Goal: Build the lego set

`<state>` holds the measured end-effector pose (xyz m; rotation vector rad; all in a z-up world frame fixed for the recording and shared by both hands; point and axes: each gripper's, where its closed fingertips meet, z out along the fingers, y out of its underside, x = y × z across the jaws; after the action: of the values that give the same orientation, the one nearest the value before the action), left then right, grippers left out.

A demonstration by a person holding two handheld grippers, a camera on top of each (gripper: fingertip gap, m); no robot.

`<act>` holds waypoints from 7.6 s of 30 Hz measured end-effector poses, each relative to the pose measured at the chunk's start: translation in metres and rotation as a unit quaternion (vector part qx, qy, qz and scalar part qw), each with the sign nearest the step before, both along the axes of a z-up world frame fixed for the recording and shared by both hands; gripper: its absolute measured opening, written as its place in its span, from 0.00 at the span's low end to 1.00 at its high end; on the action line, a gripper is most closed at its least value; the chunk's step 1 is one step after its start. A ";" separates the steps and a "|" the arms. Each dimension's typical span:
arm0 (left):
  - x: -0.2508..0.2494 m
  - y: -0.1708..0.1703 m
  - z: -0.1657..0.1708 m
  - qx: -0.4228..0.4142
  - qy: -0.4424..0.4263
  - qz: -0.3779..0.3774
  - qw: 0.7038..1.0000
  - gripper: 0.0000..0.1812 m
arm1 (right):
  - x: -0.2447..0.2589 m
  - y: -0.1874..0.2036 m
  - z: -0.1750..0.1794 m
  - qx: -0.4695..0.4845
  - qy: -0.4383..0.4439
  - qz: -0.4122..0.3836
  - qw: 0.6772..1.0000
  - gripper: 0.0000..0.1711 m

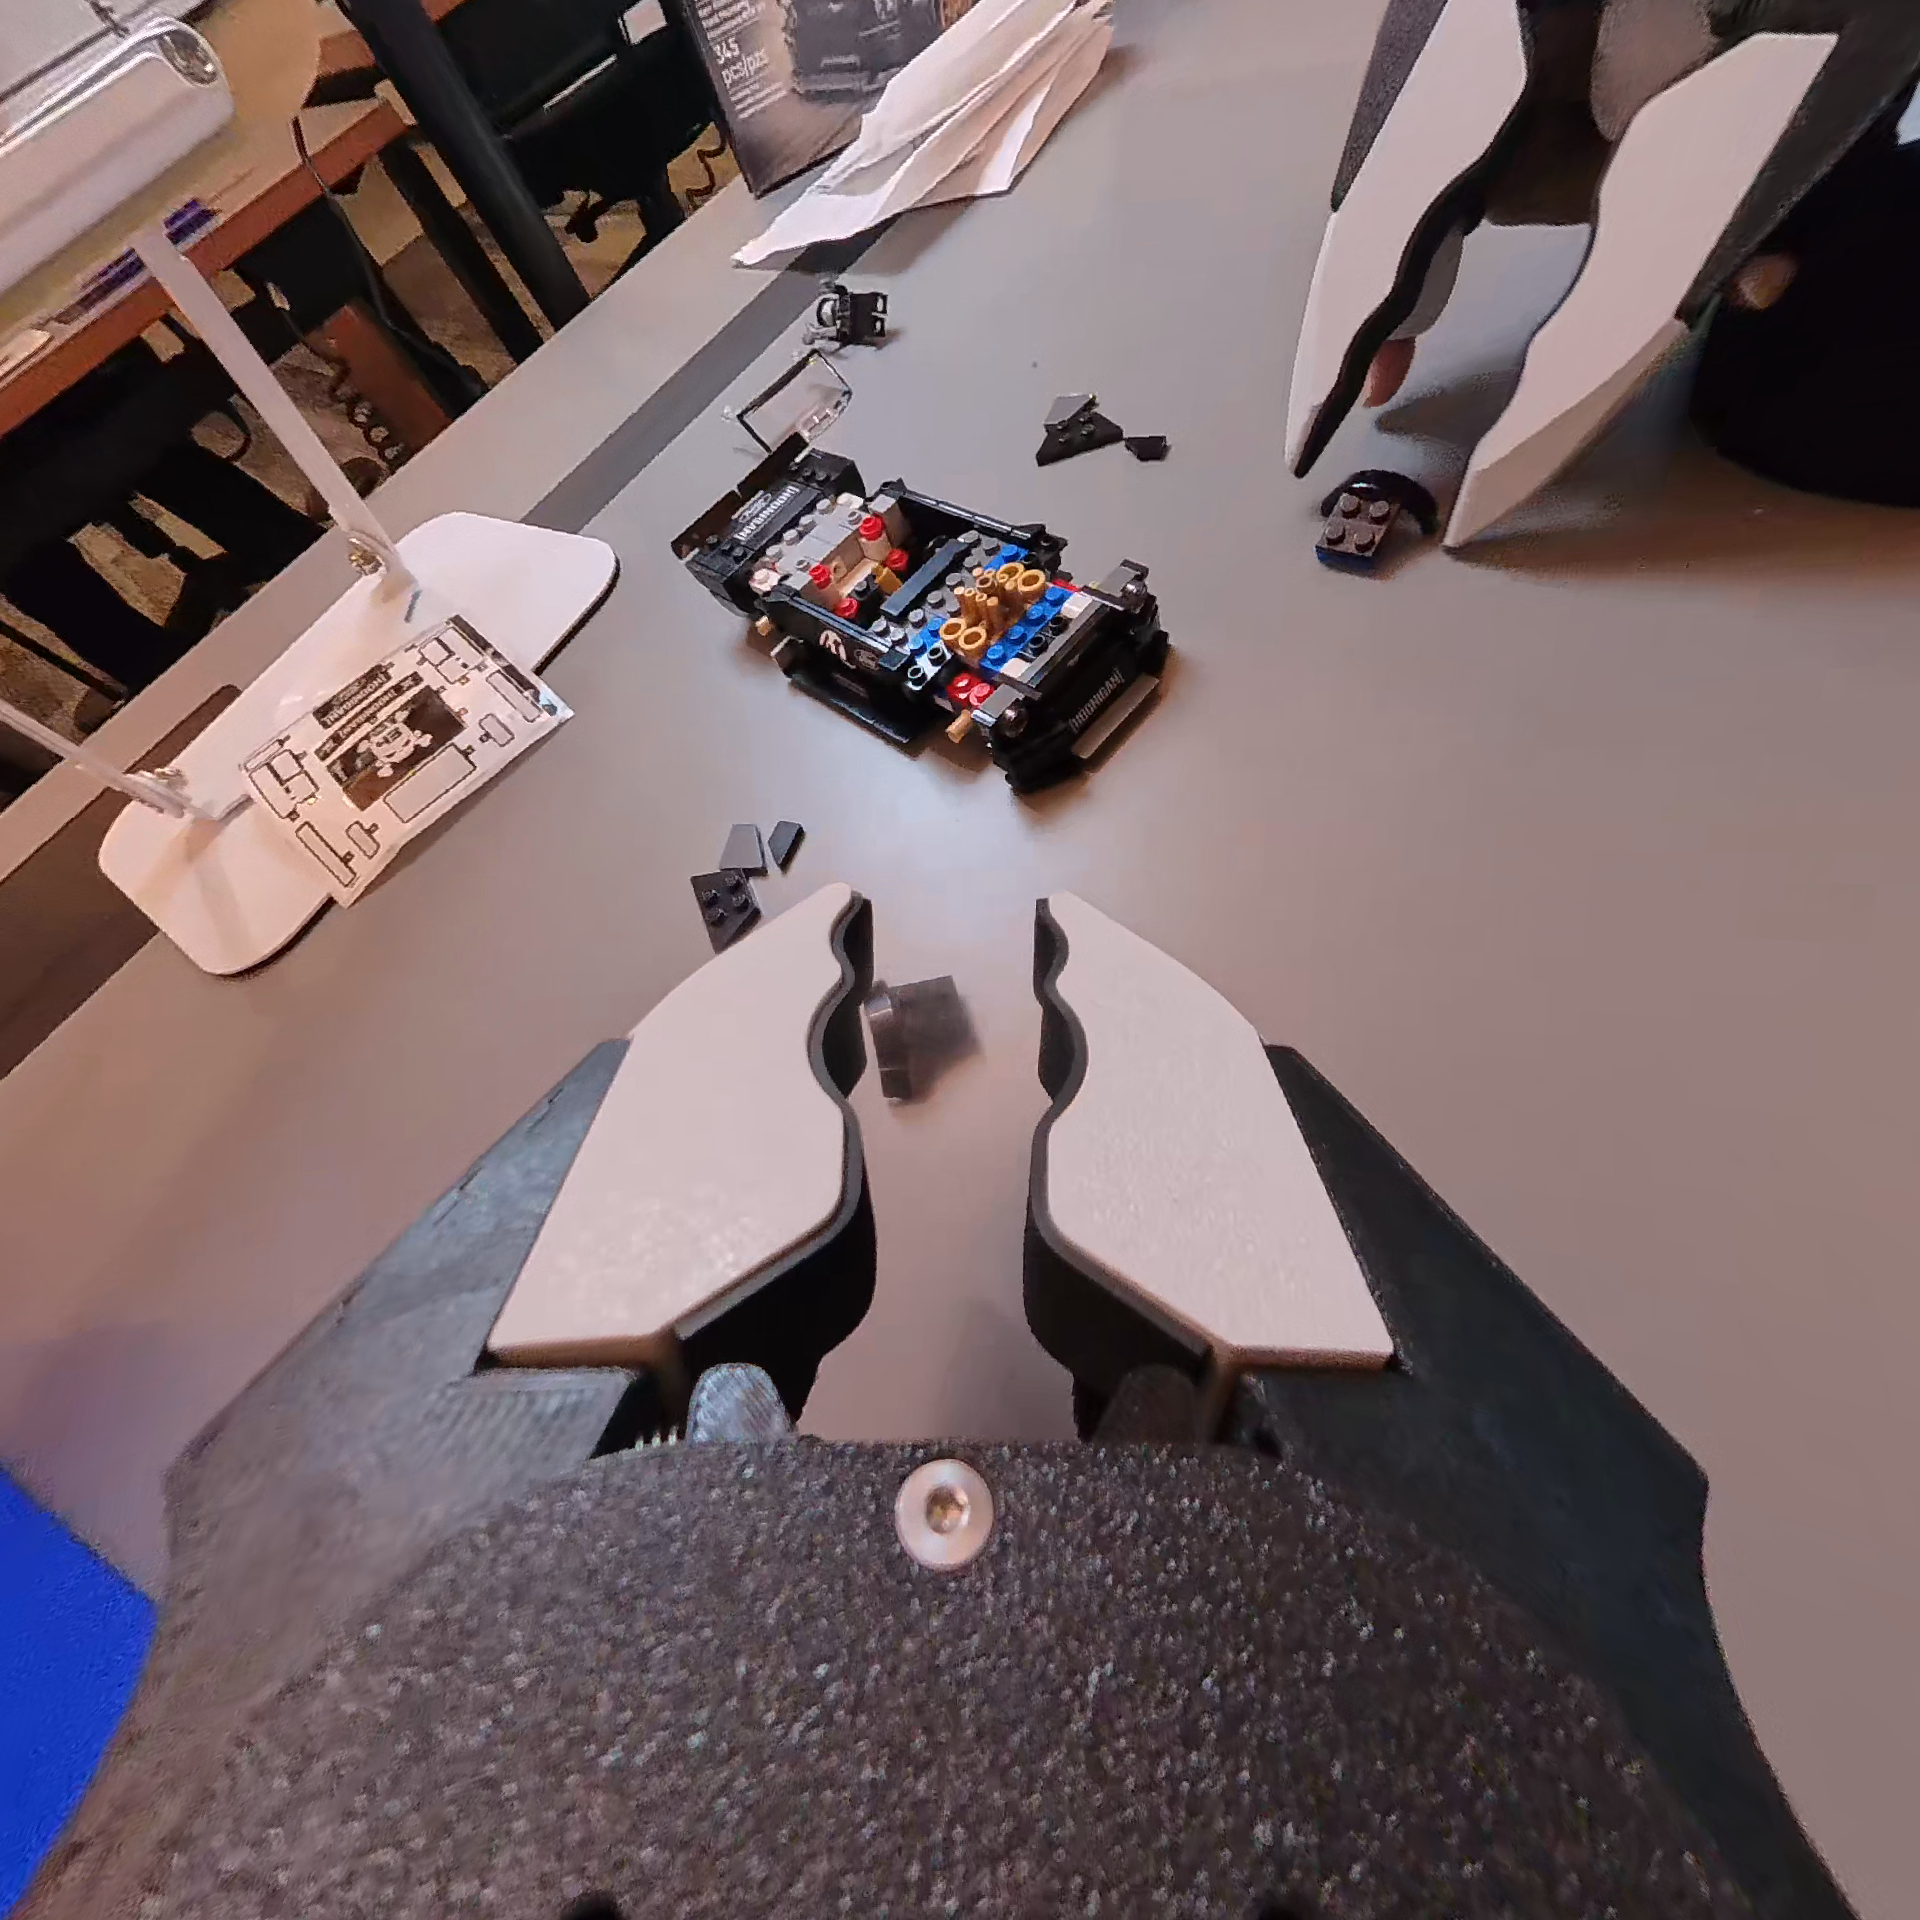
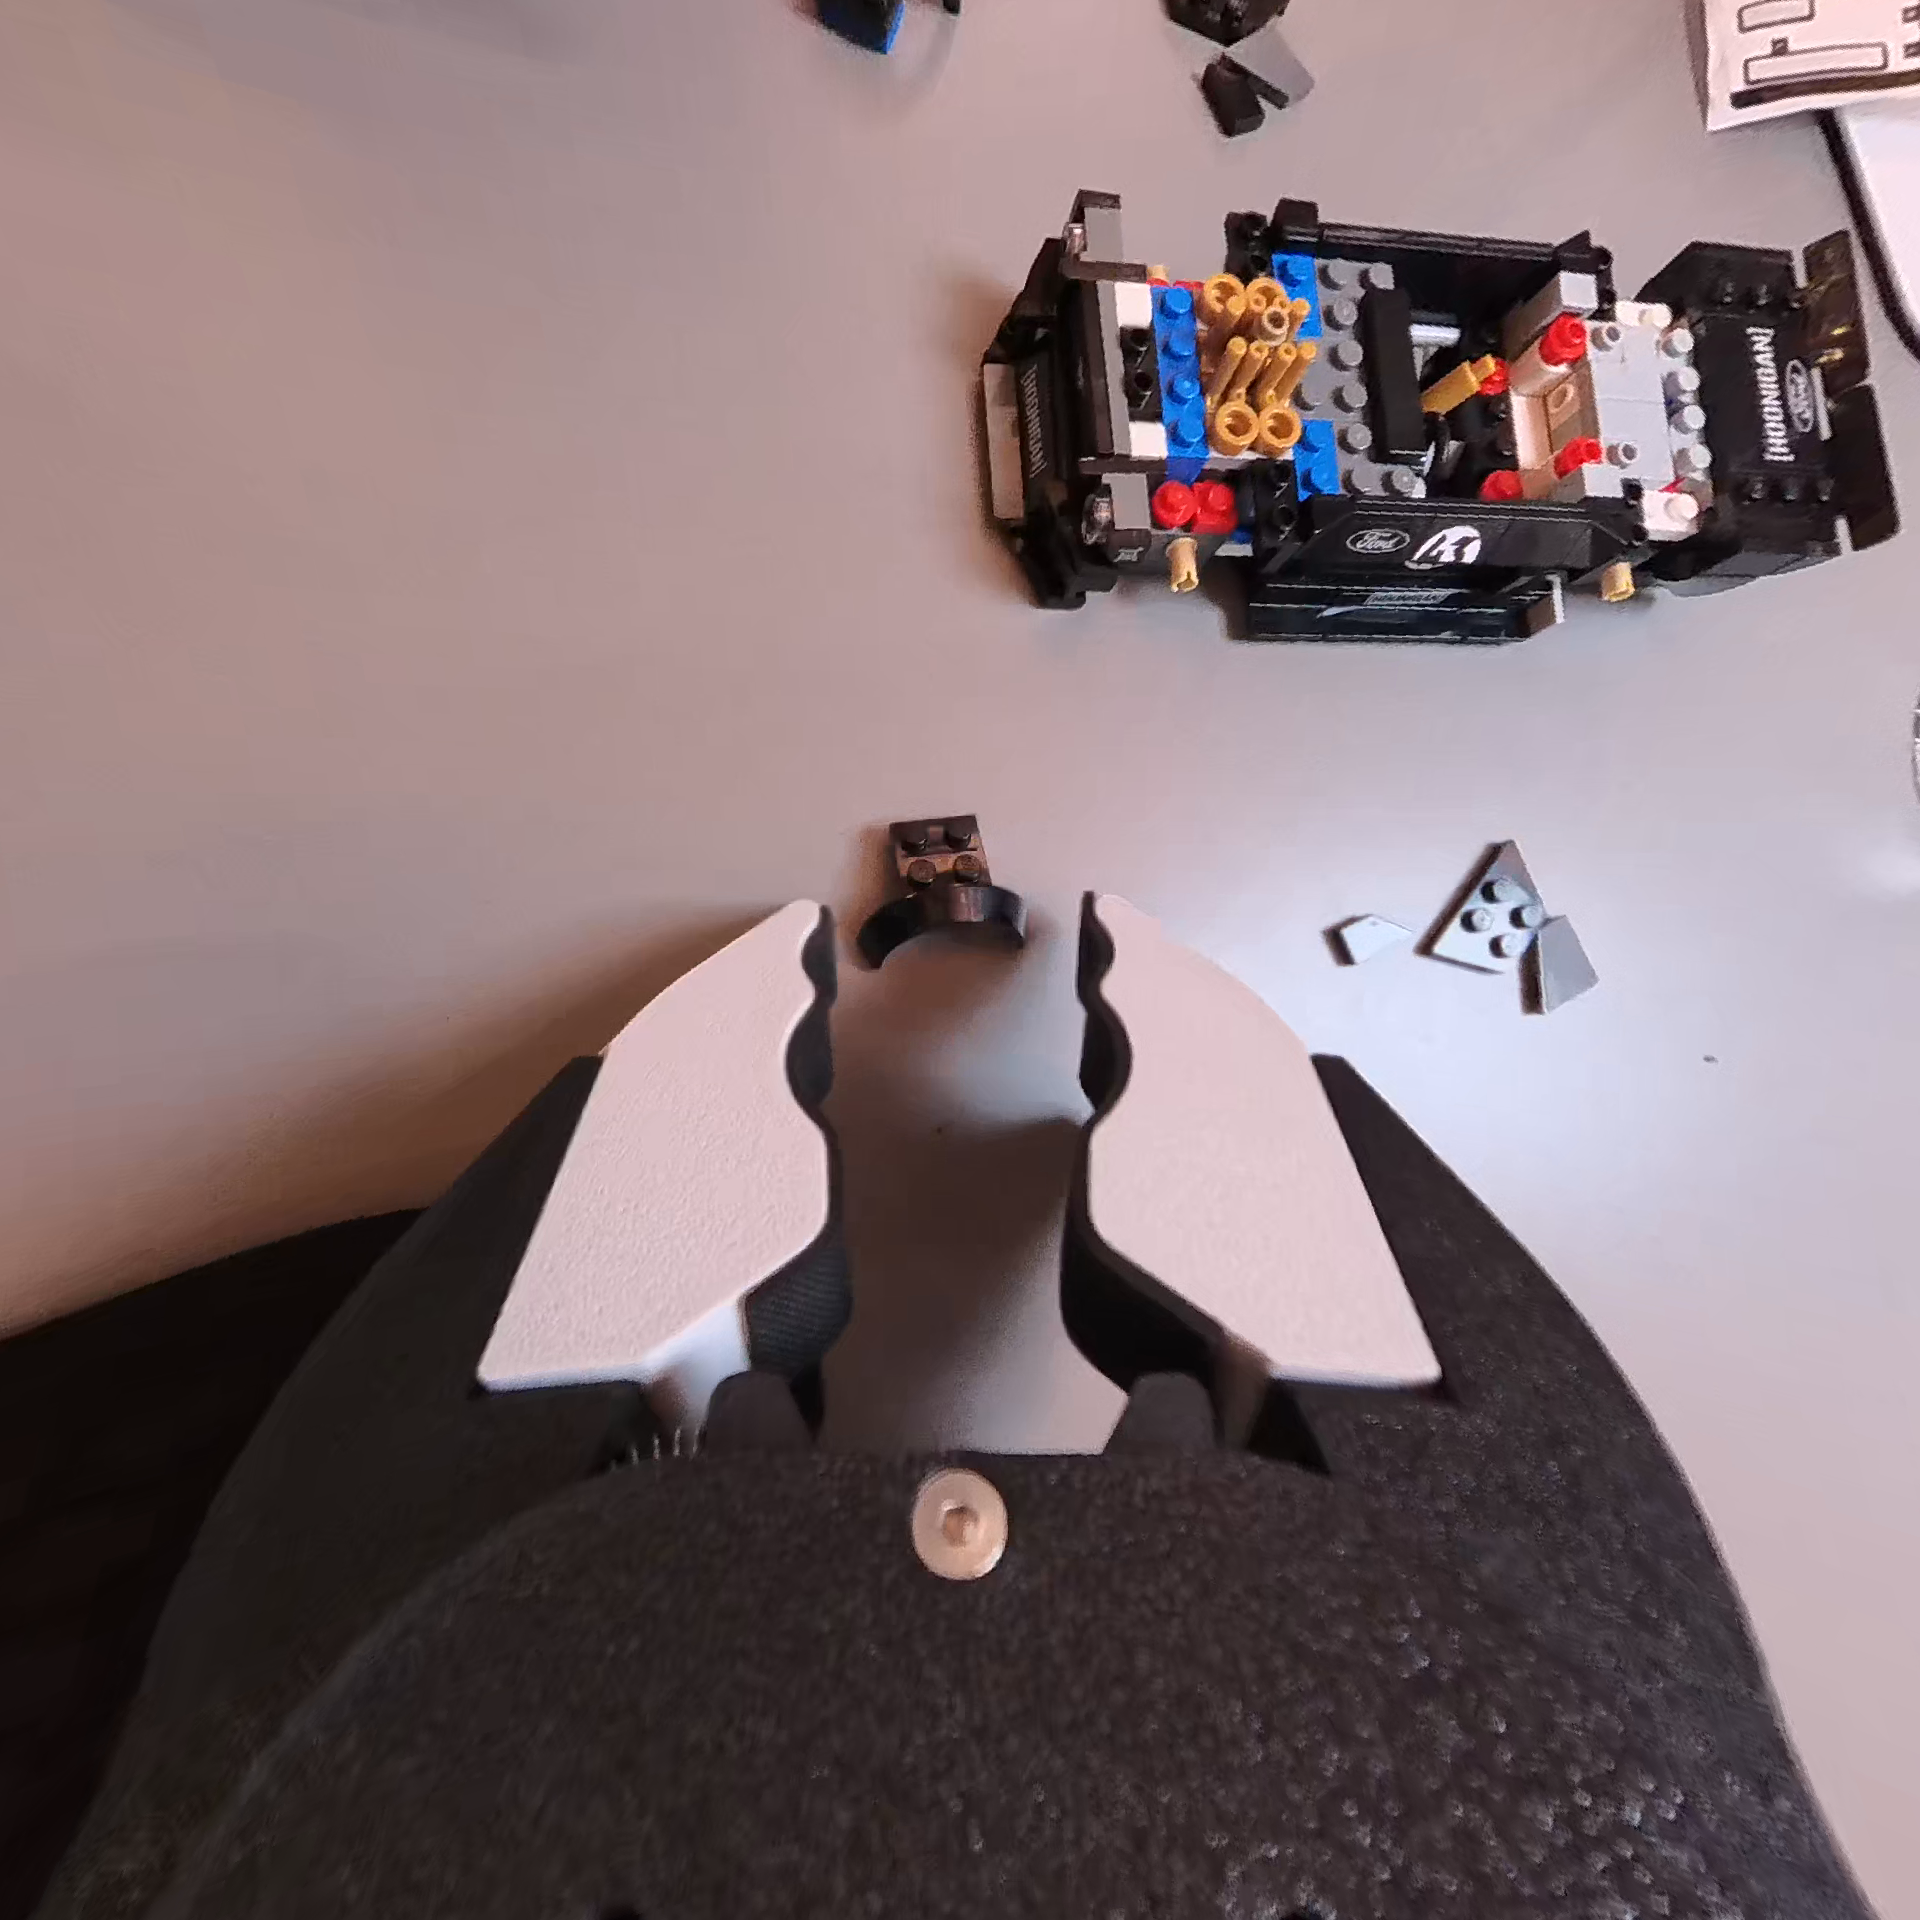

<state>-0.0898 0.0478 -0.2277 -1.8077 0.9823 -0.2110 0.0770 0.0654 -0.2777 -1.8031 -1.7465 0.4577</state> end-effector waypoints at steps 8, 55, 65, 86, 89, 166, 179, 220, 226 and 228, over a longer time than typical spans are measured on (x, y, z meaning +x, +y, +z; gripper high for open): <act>-0.003 0.001 0.000 -0.013 -0.022 0.004 1.000 0.16 | -0.015 0.009 0.003 0.003 0.014 -0.016 1.000 0.17; 0.003 -0.003 -0.005 -0.017 -0.014 -0.004 1.000 0.15 | -0.050 0.139 0.029 0.018 0.123 -0.073 0.990 0.17; 0.003 -0.003 -0.007 -0.020 -0.011 -0.002 1.000 0.15 | -0.048 0.094 0.042 0.027 0.147 -0.049 0.988 0.17; 0.007 -0.001 -0.013 -0.017 0.022 -0.004 1.000 0.13 | -0.045 -0.001 0.014 0.029 0.098 -0.017 0.995 0.16; 0.007 -0.001 -0.015 -0.023 0.018 -0.004 1.000 0.13 | -0.042 -0.001 0.013 0.012 0.100 -0.018 0.995 0.16; 0.142 -0.030 0.012 -0.121 0.035 -0.118 0.985 0.00 | -0.054 -0.071 0.172 -0.094 0.514 0.151 0.839 0.10; 0.141 -0.030 0.007 -0.128 0.036 -0.120 0.984 0.00 | -0.055 -0.073 0.169 -0.090 0.506 0.157 0.844 0.10; 0.025 0.013 0.000 -0.125 -0.002 -0.046 0.991 0.00 | -0.073 0.015 0.043 0.002 0.015 -0.002 1.000 0.31; 0.024 0.011 -0.001 -0.122 -0.002 -0.048 0.991 0.00 | -0.091 0.038 0.025 0.030 -0.096 0.017 0.995 0.53; 0.024 0.010 -0.001 -0.120 -0.002 -0.050 0.991 0.00 | -0.093 0.045 0.019 0.037 -0.122 0.023 0.992 0.55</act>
<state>-0.0660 0.0583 -0.2283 -1.9759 1.0819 -0.4100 -0.0163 0.1100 -0.2590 -1.8322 -1.9443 0.1924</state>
